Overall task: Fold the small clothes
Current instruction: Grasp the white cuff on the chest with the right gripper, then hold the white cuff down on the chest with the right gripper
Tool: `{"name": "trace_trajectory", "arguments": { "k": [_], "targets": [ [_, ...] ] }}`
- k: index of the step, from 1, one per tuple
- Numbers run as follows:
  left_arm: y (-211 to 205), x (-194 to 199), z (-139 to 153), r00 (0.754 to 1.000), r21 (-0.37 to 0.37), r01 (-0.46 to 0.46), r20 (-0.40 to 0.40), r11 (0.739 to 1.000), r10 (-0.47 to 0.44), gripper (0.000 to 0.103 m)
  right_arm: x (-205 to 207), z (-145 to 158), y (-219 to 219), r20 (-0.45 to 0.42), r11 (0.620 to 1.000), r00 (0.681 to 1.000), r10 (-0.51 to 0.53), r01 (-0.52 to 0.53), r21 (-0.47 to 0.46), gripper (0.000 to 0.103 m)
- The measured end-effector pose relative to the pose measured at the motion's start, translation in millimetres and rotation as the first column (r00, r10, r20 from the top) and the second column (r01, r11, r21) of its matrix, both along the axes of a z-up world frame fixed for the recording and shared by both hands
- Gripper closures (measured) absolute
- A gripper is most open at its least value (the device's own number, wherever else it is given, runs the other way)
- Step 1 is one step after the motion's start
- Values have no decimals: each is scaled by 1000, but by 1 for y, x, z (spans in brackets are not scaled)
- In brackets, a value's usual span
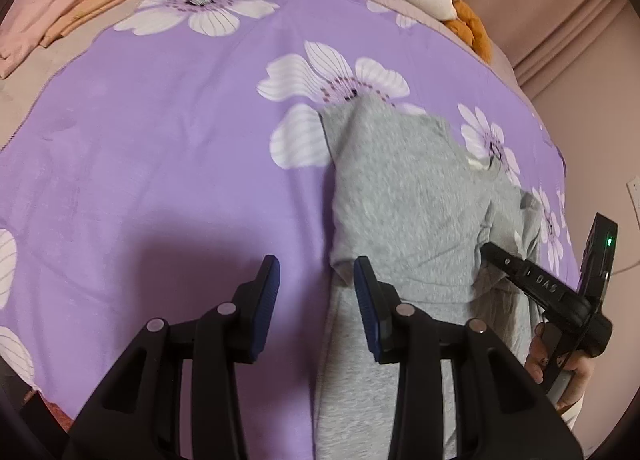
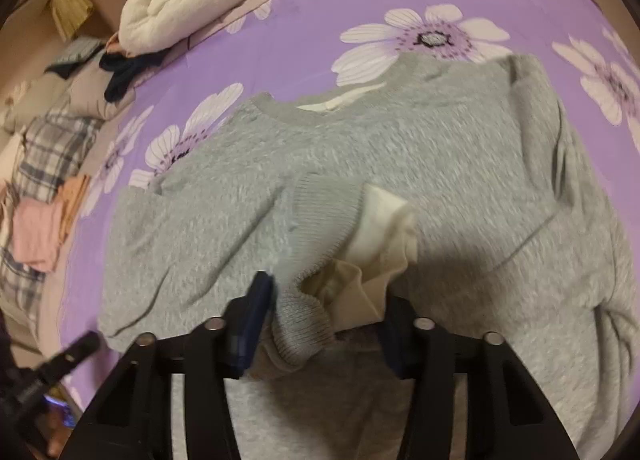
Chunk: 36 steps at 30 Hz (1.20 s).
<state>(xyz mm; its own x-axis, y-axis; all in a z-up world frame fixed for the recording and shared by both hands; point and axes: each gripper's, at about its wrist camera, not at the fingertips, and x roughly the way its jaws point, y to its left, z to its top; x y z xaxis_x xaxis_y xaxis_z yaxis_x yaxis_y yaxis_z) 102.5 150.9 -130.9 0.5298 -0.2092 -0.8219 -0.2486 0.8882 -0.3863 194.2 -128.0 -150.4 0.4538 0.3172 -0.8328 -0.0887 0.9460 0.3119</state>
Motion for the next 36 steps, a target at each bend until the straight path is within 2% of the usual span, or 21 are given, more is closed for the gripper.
{"name": "trace_trajectory", "arguments": {
  "k": [1,5,13,26,36],
  "targets": [
    [2,0,1,1000,0,-7,3,1000,7,66,0,2,3,9,1000,1000,9,-9,-10,69],
    [10,0,3,999,-3,-32,6,999,32,66,-4,14,11,55,997,998,34,-30,-65,78],
    [14,2,7,999,-3,-44,15,999,44,66,-9,54,11,160,995,986,54,-40,-90,79],
    [-2,31,17,999,19,14,38,1000,-14,66,-10,124,12,333,987,937,102,-55,-148,81],
    [-30,66,7,996,22,85,12,996,-85,66,-10,148,0,389,984,916,103,-38,-172,81]
  ]
}}
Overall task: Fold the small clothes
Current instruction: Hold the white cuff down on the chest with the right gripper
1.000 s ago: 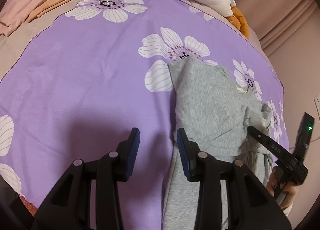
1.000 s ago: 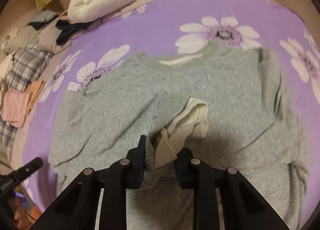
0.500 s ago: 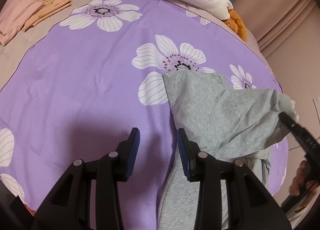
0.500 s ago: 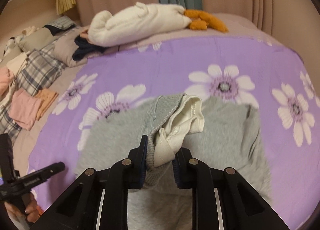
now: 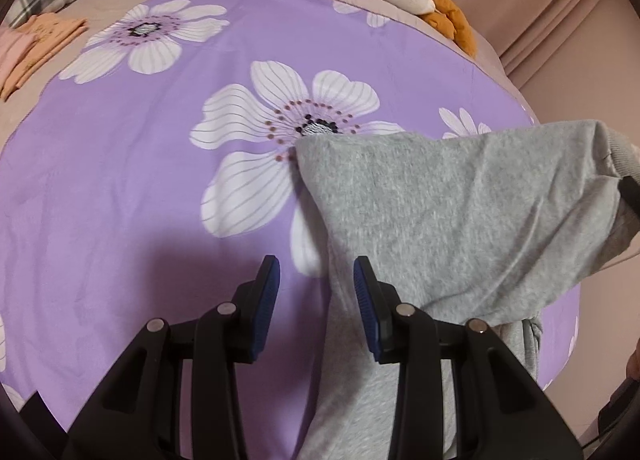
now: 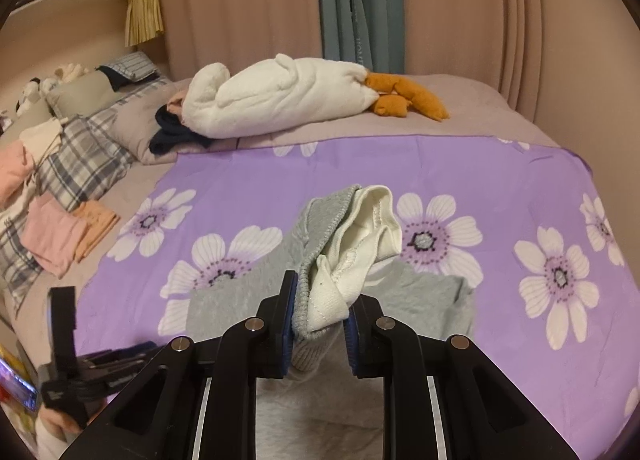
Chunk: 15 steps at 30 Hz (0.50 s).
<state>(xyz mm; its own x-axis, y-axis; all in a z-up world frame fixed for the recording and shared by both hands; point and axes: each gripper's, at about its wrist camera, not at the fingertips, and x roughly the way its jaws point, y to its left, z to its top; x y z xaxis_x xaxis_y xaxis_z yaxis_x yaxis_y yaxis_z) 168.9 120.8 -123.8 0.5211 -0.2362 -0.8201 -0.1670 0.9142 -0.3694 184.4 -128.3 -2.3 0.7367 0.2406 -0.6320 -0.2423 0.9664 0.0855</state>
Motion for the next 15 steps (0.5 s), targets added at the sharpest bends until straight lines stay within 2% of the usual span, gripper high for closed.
{"name": "trace_trajectory", "arguments": {
  "k": [13,15],
  "targets": [
    [-18,31,-29,997,61,26,-78,998,-21,66,4,-8,-20,-12,997,997,-81,81,-6,85],
    [-19,33,-33,996,59,25,-84,998,-20,66,5,-12,-19,-17,996,996,-88,87,-30,86]
  ]
}}
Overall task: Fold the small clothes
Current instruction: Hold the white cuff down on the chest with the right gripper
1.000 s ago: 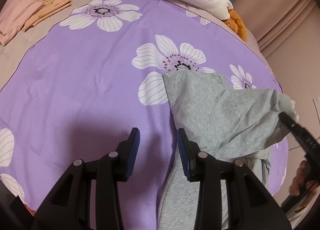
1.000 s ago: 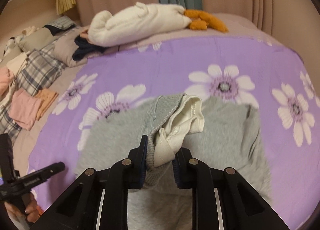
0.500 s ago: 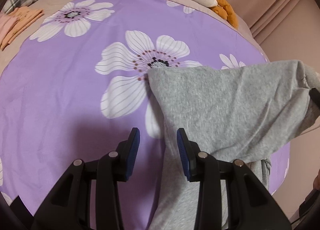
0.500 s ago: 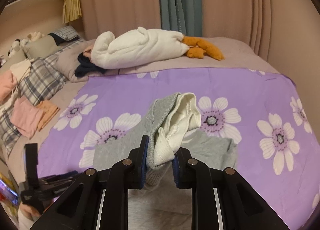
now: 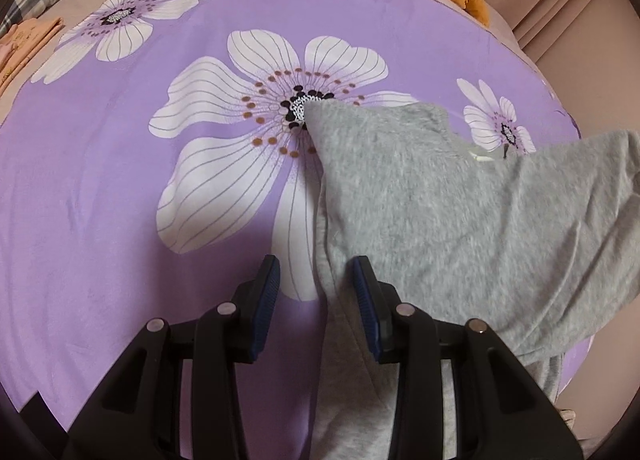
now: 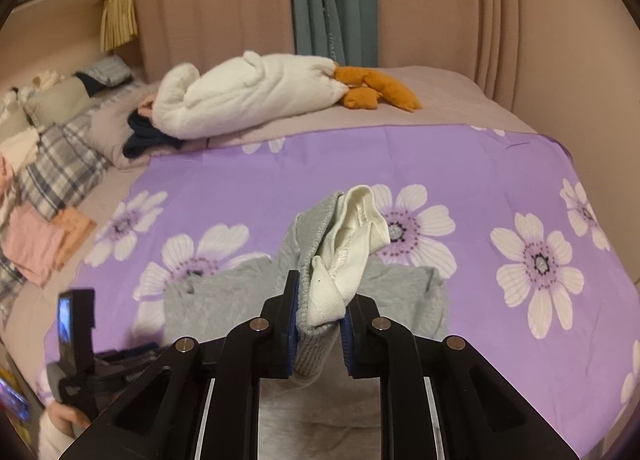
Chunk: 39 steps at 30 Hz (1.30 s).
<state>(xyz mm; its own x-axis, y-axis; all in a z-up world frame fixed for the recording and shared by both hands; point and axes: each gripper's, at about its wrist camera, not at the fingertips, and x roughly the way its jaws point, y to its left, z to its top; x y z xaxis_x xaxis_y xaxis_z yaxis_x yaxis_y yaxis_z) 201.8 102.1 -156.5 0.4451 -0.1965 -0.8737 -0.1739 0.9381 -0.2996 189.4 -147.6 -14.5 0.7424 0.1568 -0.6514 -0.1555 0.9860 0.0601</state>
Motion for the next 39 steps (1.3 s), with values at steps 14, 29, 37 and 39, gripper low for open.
{"name": "trace_trajectory", "arguments": {
  "k": [14,29,37,39],
  "targets": [
    [0,8,-7,1000,5,-13,-26,1000,13,64,11,-27,-23,-67,998,996,-58,60,16,86],
    [-5,12,-10,999,36,-9,-48,999,11,63,19,-70,-44,-178,994,978,-106,111,18,86],
    [-5,13,-11,999,34,-9,-50,999,11,63,23,-91,-50,-236,991,964,-120,129,25,86],
    [-6,13,-11,999,41,-7,-49,999,9,63,23,-95,-51,-246,991,962,-120,130,24,86]
  ]
}}
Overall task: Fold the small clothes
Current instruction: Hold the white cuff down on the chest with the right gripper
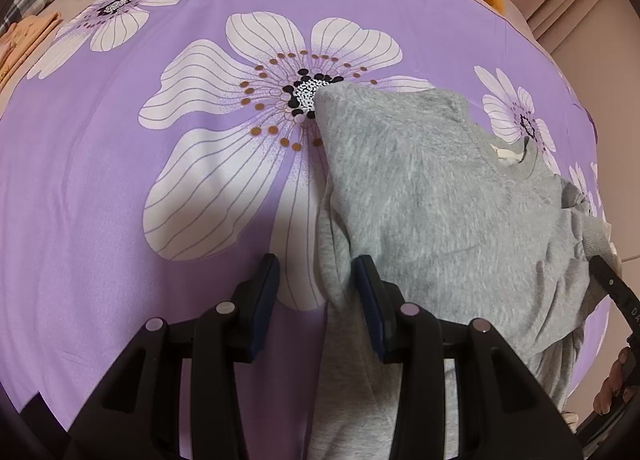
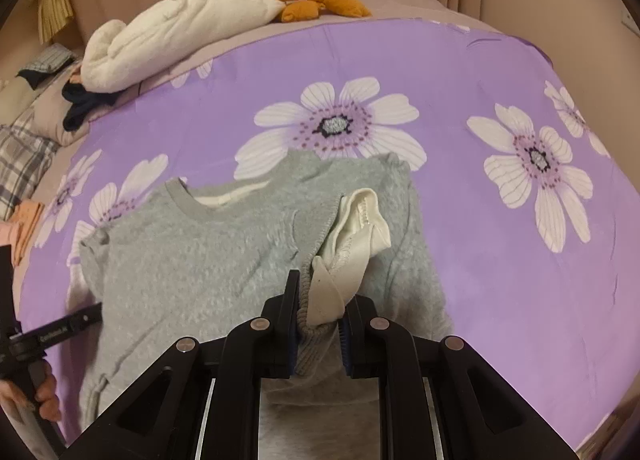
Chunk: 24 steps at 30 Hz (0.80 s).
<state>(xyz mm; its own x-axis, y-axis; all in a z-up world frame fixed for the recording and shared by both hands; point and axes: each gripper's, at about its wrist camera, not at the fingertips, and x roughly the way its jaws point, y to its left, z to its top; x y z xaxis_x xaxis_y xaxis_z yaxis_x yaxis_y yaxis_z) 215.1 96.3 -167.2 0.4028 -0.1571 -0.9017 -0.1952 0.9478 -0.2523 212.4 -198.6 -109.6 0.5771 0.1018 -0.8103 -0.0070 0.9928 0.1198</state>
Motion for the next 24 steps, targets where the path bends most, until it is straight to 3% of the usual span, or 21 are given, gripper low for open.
{"name": "trace_trajectory", "arguments": {
  "k": [11,24],
  "targets": [
    [-1,-1,-1,1000,10,-2,7,1000,2,63,7,-29,-3,-70,1000,997,-12,12,-9,86],
    [-3,-2,-1,1000,27,-6,18,1000,6,62,10,-37,-6,-93,1000,995,-26,26,1,86]
  ]
}}
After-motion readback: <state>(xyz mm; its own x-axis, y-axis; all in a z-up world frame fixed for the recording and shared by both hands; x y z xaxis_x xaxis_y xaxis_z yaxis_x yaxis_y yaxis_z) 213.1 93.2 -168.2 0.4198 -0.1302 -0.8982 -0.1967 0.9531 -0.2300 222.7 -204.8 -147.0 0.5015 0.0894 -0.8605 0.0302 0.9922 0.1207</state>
